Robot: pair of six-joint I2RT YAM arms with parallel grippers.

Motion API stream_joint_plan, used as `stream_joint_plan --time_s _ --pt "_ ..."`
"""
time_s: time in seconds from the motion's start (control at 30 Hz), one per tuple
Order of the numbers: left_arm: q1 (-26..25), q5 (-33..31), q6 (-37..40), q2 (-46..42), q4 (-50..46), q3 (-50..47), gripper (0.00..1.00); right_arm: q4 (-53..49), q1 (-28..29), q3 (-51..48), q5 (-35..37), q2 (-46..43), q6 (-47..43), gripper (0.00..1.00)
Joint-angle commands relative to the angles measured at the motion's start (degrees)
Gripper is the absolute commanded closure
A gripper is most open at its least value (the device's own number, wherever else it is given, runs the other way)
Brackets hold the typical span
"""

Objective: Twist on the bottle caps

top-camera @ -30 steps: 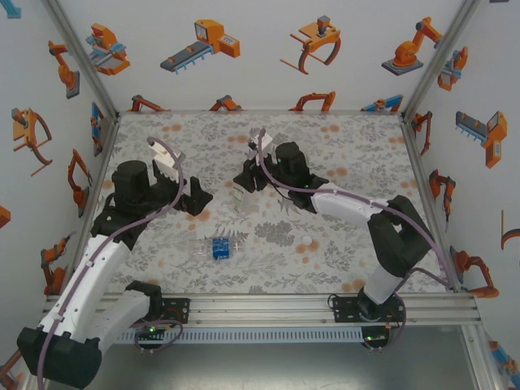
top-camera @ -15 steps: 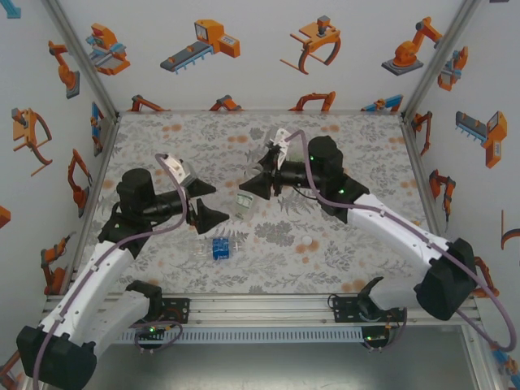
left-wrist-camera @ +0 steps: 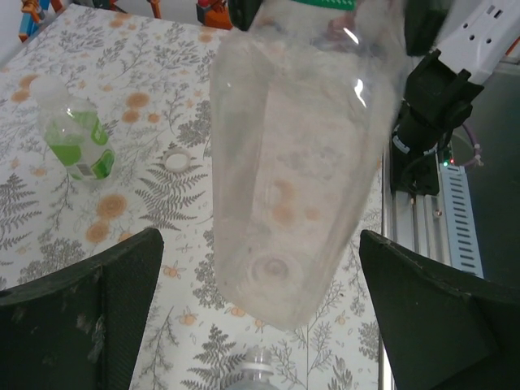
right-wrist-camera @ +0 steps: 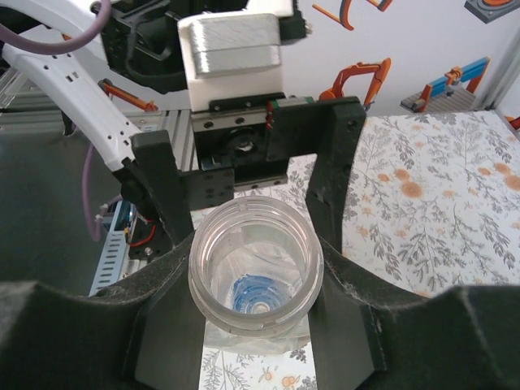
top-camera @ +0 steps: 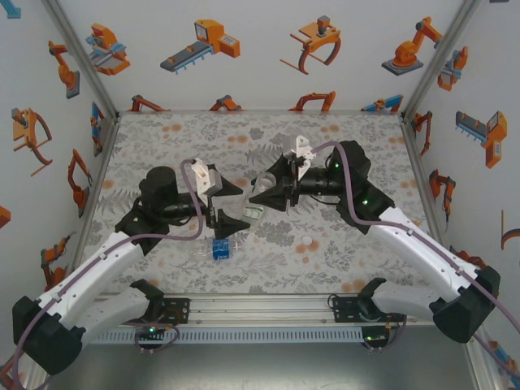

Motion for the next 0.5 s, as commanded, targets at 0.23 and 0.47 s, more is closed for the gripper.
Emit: stream_joint_plan --time_s 0.23,0.47 --pt "-4.85 0.54 0.24 3.38 4.44 5.07 0.16 2.14 0.78 2.13 -0.19 -1.49 2.46 0.96" --pt "-4.88 0.30 1.69 3.59 2.64 5.25 0.34 2.00 0.95 2.65 -0.03 -1.39 2.81 0.97"
